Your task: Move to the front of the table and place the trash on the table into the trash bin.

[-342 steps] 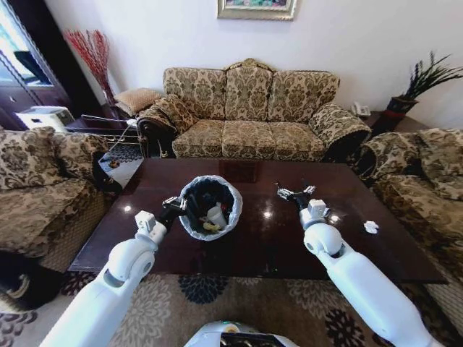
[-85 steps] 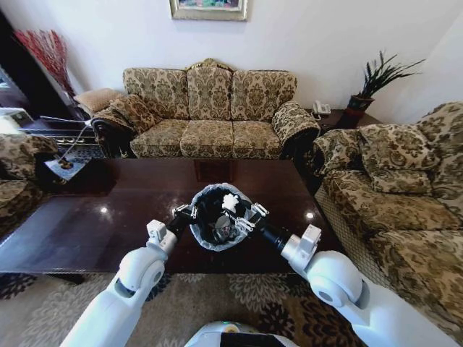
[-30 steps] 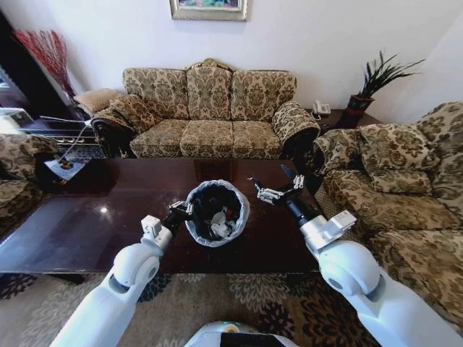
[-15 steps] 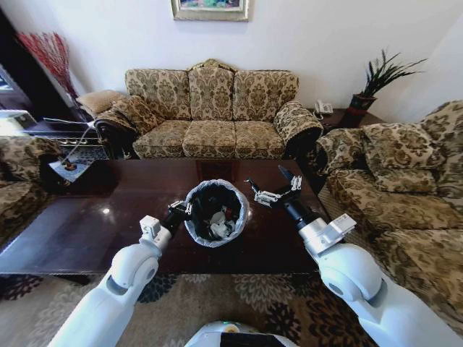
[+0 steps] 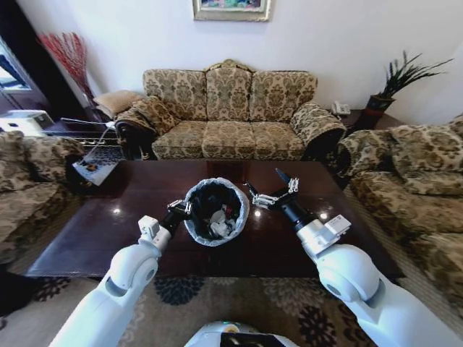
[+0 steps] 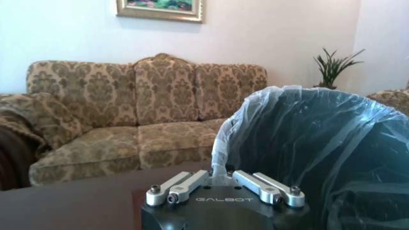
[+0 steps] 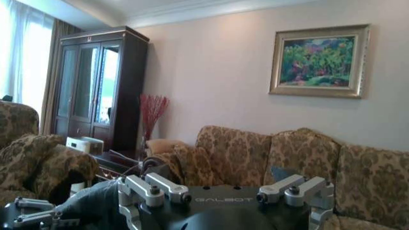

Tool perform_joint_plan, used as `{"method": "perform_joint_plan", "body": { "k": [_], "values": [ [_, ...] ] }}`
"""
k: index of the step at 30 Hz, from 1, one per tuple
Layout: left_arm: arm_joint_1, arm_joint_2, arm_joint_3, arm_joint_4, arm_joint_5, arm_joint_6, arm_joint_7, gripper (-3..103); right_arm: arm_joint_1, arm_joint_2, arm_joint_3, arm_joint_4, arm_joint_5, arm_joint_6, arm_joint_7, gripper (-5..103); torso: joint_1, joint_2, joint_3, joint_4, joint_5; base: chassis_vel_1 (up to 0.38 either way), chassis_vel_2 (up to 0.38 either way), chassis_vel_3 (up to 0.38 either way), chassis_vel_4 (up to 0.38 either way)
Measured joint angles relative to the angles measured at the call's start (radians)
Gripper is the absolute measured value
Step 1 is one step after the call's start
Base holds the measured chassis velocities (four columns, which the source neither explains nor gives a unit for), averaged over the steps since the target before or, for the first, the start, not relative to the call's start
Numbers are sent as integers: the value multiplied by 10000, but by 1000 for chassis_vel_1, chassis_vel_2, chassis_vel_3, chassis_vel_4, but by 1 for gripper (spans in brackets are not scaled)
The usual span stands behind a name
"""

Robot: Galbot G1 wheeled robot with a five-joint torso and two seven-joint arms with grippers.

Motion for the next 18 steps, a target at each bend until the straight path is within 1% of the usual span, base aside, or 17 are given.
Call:
{"method": "perform_joint_plan", "body": {
  "k": [1, 2, 6, 7, 10, 11, 14, 15, 16, 17, 18],
  "values": [
    [0, 0, 0, 0, 0, 0, 0, 2, 0, 0, 0, 0, 0, 0, 0, 100, 0, 0, 0, 0, 0, 373, 359, -366, -357],
    [-17, 12, -2, 2, 4, 0, -2, 2, 7, -17, -7, -49, -55, 8, 1, 100, 1, -1, 1, 7, 8, 373, 360, -350, -346],
    [-52, 72, -27, 45, 9, 2, 3, 2, 28, -46, -5, -88, -143, 2, 1, 100, 2, -1, 1, 4, 3, 318, 351, -314, -310],
    [-77, 81, -36, 69, 9, 2, 14, 2, 38, -52, -1, -104, -225, -8, 0, 100, 1, 0, 0, 5, -6, 241, 252, -260, -282],
    [-98, 68, -39, 102, 12, 7, 19, 2, 39, -40, -2, -150, -341, -58, 0, 100, 3, -1, 1, 12, -3, 214, 155, -174, -150],
    [-98, 52, -35, 110, 14, 15, 18, 2, 36, -18, -7, -168, -382, -89, -1, 100, 3, -1, 2, 14, -3, 200, 104, -86, -121],
    [-86, -11, -10, 116, 20, 19, 24, 2, -51, 49, -58, -273, -720, -45, -182, 100, 2, -1, 1, 2, -3, 27, 35, -17, -15],
    [-67, -22, -8, 117, 19, 20, 37, 2, -86, 71, -70, -344, -925, 56, -303, 100, 3, -1, 2, -5, 12, -13, -72, -7, 53],
    [-67, -22, -8, 117, 19, 20, 37, 2, -86, 71, -70, -344, -925, 56, -303, 100, 3, -1, 2, -5, 12, -13, -72, -7, 53],
    [-49, -26, -15, 117, 23, 19, 38, 2, -107, 81, -78, -389, -1050, 126, -378, 100, 4, -2, 3, -5, 23, -13, -113, -1, 53],
    [-41, -29, -21, 117, 27, 20, 36, 2, -118, 84, -84, -405, -1095, 152, -405, 100, 4, -2, 3, -7, 20, -24, -113, -1, 94]
  ]
}}
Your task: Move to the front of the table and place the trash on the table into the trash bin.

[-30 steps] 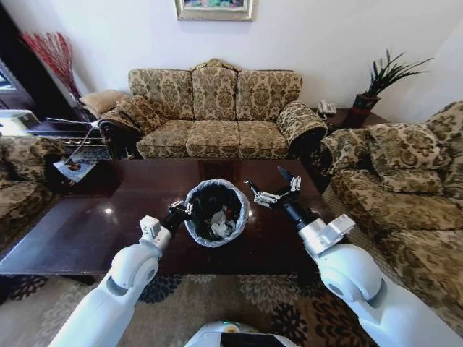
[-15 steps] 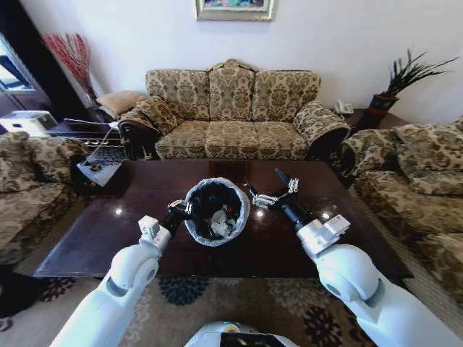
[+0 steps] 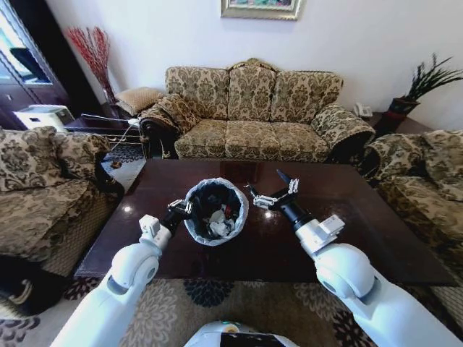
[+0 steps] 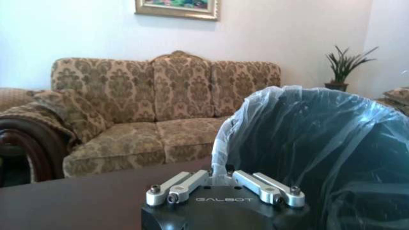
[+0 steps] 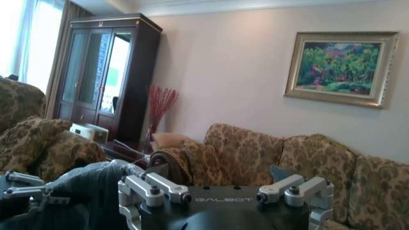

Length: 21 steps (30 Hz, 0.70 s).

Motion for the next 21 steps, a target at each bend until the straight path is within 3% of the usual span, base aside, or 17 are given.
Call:
{"method": "perform_joint_plan", "body": {
  "k": [8, 21],
  "values": [
    [78, -24, -45, -85, 26, 0, -9, 2, -40, 0, -47, 20, -33, 36, -26, 100, -3, -1, -1, 13, -14, 58, -117, -73, 118],
    [448, -258, -225, -638, 214, 65, -36, 2, -113, -151, -40, 230, 114, 71, -48, 100, -3, -1, -1, 10, -14, 259, -239, -275, 254]
  ]
}}
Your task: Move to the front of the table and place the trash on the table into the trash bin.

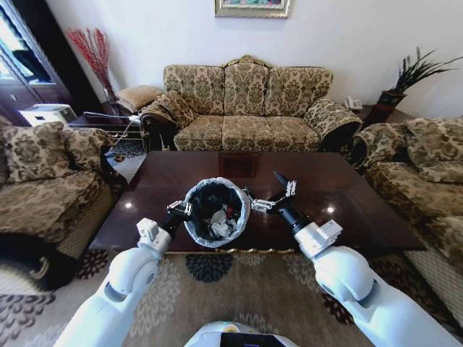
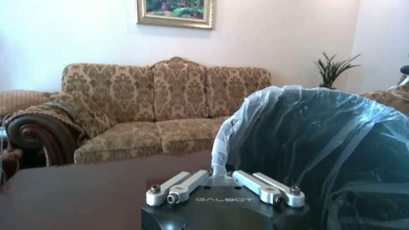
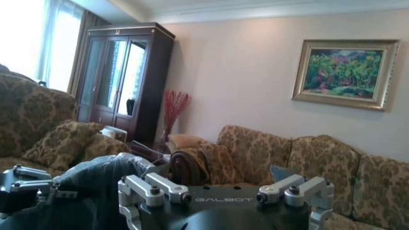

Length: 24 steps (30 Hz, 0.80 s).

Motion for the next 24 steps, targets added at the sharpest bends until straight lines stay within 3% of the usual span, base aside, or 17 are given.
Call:
{"method": "perform_joint_plan", "body": {
  "k": [19, 24],
  "values": [
    [244, -215, -267, -363, 226, -4, -130, 2, -157, -77, -10, 165, 261, 110, 30, 100, -9, 7, -5, -3, -1, 316, -325, -320, 328],
    [684, -469, -1293, -488, 254, 162, -294, 2, -353, -15, 135, 0, 214, 300, 186, 100, -2, 6, 0, 0, 2, 56, -65, -58, 79]
  ]
}}
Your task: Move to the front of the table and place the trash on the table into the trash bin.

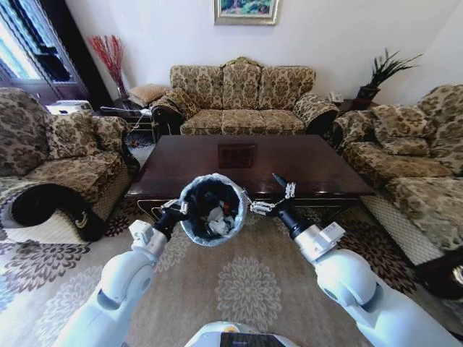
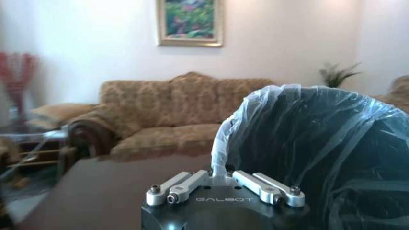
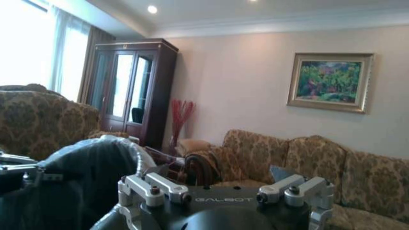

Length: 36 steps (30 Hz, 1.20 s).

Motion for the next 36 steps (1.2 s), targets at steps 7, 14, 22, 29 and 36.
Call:
{"method": "perform_joint_plan", "body": {
  "k": [7, 14, 22, 29, 36],
  "values": [
    [-15, -202, -1055, 1555, 36, -165, -123, 2, -40, 152, 46, -130, -45, 147, 77, 100, 15, -7, 5, 2, -7, -18, 32, 14, -16],
    [-7, -663, -1394, 3097, -61, -335, -134, 2, -70, 206, 172, -240, -43, 293, 204, 100, -3, -5, -2, -1, -4, 0, 0, 0, 0],
    [-186, -1424, -1270, 5550, 358, -881, -153, 2, 168, 400, 617, -415, 236, 510, 861, 100, 3, -5, 0, 1, -5, 0, 0, 0, 0],
    [-781, -1721, -922, 8220, 980, -1506, -354, 2, 58, 531, 2380, -704, 728, 645, 917, 100, 3, -5, 0, -3, -4, 0, 0, 0, 0],
    [-1607, -1923, -764, 10584, 920, -1939, -714, 2, -504, 467, 3545, -914, 1124, 906, 696, 100, 2, -4, 0, -2, -5, 0, 0, 0, 0]
  ]
}}
